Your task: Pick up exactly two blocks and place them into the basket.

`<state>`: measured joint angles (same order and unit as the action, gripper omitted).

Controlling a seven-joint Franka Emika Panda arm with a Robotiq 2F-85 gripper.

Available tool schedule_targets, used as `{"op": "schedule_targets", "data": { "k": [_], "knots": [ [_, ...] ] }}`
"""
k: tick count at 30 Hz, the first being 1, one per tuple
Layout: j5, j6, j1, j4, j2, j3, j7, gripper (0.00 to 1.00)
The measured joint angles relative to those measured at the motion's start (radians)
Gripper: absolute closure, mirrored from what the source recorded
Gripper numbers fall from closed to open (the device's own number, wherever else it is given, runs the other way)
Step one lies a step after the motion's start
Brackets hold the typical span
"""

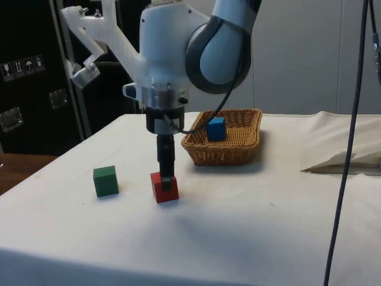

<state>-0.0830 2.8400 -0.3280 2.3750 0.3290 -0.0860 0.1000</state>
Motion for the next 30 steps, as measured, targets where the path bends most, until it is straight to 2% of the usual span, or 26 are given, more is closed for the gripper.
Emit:
{"op": "schedule_targets", "data": {
  "k": [4,11,16,30],
  "knots": [
    [0.000,0.001,0.004,-0.030,0.014,-0.006,0.031,0.00],
    [0.002,-0.024,0.013,-0.034,-0.022,-0.016,0.077,0.00],
    [0.002,-0.037,0.012,-0.030,-0.031,-0.011,0.109,0.00],
    [0.002,-0.007,0.013,-0.093,0.076,-0.007,0.197,0.00]
  ]
}}
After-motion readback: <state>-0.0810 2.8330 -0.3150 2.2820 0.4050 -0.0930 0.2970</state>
